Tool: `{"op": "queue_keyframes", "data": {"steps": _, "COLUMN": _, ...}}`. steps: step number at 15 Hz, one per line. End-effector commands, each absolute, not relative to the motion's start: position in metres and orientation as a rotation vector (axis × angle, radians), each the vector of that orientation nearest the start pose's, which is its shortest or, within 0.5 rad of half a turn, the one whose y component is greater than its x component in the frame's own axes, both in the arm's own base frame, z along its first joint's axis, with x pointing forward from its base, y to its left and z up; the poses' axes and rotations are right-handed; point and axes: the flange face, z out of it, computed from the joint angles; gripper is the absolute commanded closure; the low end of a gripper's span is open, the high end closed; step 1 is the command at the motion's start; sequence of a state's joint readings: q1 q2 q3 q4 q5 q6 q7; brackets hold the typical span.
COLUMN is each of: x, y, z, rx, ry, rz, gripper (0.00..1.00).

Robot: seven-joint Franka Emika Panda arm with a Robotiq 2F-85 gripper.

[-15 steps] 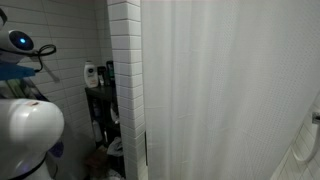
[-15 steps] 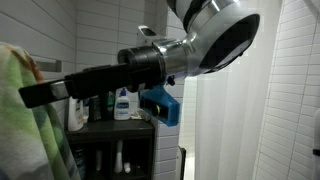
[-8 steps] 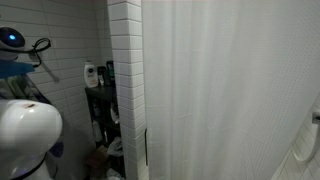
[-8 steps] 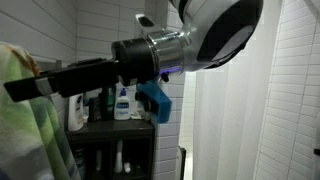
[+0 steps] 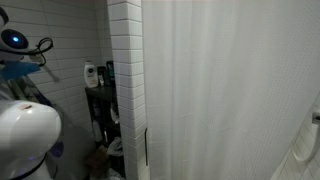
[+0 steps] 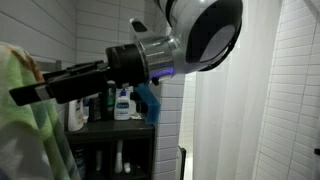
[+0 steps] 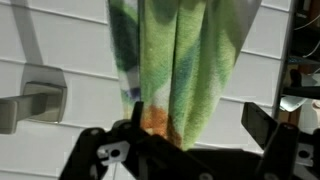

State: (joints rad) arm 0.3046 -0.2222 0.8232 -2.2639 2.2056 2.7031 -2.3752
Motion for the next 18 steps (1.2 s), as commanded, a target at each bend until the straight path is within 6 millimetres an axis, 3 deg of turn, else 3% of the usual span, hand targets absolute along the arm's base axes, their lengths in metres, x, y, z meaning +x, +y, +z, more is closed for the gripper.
{"op": "queue_keyframes", "data": {"steps": 1, "x": 0.244, "y": 0.465, "z": 0.447, "rx": -1.444, "ry": -1.524, "rz": -1.282, "gripper": 0.00}}
{"op": "queue_keyframes", "data": {"steps": 5, "x": 0.250, "y": 0.472, "z": 0.442, "rx": -1.442, "ry": -1.534, "rz": -1.278, "gripper": 0.00}}
{"op": "queue_keyframes", "data": {"steps": 6, "x": 0.251, "y": 0.474, "z": 0.441, "rx": -1.440, "ry": -1.539, "rz": -1.278, "gripper": 0.05}}
{"op": "queue_keyframes", "data": {"steps": 7, "x": 0.252, "y": 0.475, "z": 0.440, "rx": -1.438, "ry": -1.542, "rz": -1.278, "gripper": 0.26}}
{"op": "queue_keyframes", "data": {"steps": 16, "x": 0.261, "y": 0.479, "z": 0.441, "rx": -1.425, "ry": -1.559, "rz": -1.304, "gripper": 0.93}}
{"op": "queue_keyframes", "data": {"steps": 18, "x": 0.262, "y": 0.477, "z": 0.442, "rx": -1.428, "ry": -1.560, "rz": -1.307, "gripper": 0.99}}
